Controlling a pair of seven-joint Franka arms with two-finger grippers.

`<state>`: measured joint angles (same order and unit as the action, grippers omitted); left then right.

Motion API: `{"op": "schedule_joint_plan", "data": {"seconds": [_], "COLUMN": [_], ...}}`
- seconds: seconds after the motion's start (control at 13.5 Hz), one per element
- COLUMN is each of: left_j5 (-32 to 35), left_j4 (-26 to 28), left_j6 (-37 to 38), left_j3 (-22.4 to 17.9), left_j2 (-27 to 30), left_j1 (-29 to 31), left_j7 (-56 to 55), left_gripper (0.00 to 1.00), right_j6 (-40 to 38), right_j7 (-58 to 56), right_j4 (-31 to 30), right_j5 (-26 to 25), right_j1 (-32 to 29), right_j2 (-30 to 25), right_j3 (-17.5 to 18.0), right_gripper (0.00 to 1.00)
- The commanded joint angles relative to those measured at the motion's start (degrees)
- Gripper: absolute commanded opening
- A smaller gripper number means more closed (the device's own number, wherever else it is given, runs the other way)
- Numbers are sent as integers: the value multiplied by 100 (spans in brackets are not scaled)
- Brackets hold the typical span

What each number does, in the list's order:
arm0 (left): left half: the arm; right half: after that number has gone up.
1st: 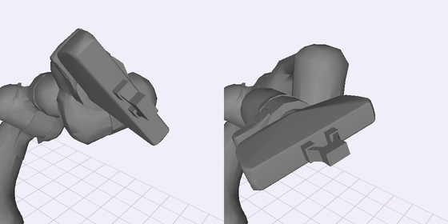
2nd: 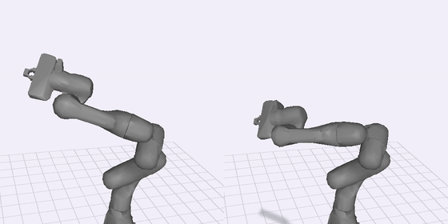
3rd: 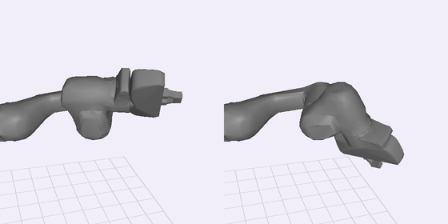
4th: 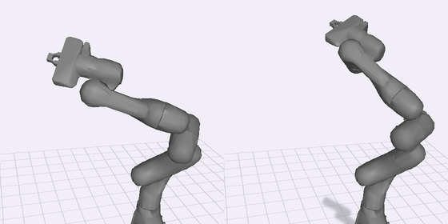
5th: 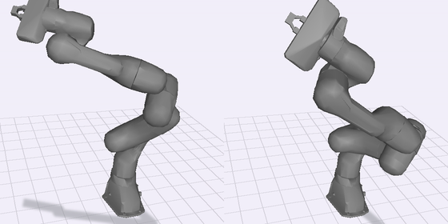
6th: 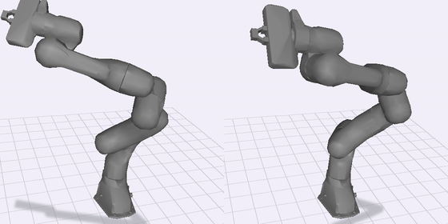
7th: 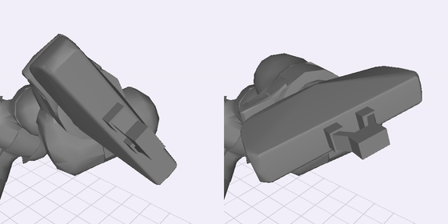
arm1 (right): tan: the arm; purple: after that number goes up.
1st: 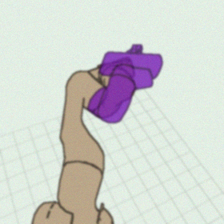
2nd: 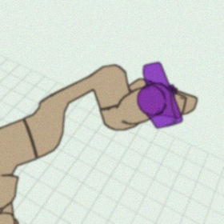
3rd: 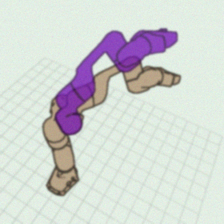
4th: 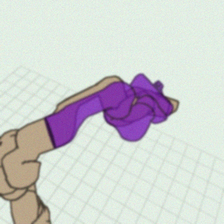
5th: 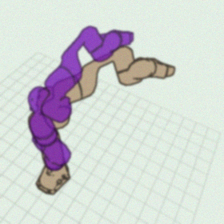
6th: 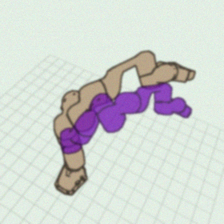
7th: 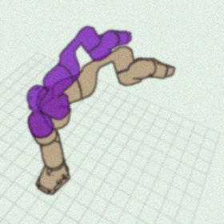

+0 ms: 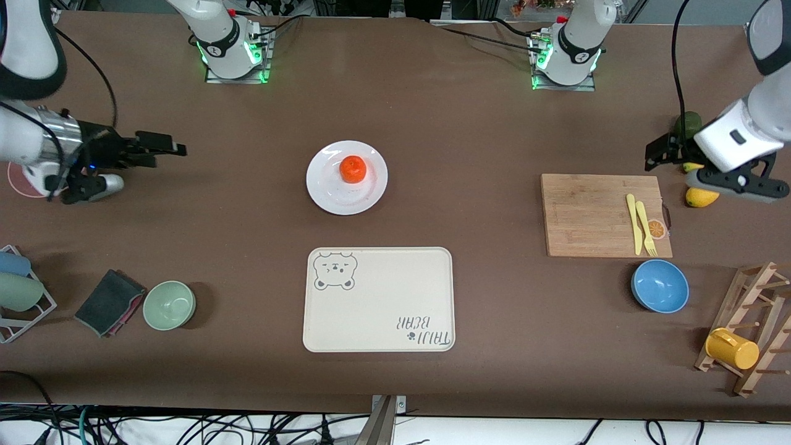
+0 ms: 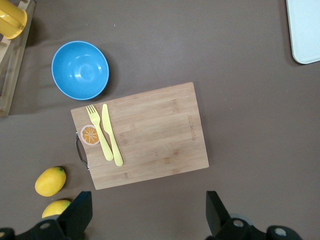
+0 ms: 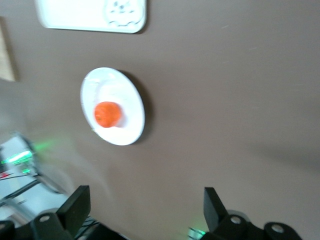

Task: Place orange and plate with both arms
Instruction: 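Reach the right gripper to the white plate's rim and grasp it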

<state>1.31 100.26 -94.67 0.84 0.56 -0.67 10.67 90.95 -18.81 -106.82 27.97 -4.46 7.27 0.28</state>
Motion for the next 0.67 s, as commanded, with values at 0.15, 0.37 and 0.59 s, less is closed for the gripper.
{"op": "schedule_joint_plan", "data": {"seconds": [0.15, 0.37, 0.59], "left_j5": [36, 36, 36], "left_j4": [240, 213, 213], "left_j6": [10, 10, 2], "left_j3": [-75, -75, -75], "left_j2": [103, 103, 103], "left_j1": [-12, -12, 5], "left_j7": [164, 164, 164], "left_gripper": [100, 100, 100], "right_j6": [247, 686, 1256], "right_j7": [-1886, -2100, -2206], "right_j4": [-848, -981, -999], "right_j5": [1533, 1903, 2327], "right_j1": [-538, -529, -521], "right_j2": [818, 1196, 1418], "right_j3": [-37, -11, 340], "right_gripper": [100, 100, 100]}}
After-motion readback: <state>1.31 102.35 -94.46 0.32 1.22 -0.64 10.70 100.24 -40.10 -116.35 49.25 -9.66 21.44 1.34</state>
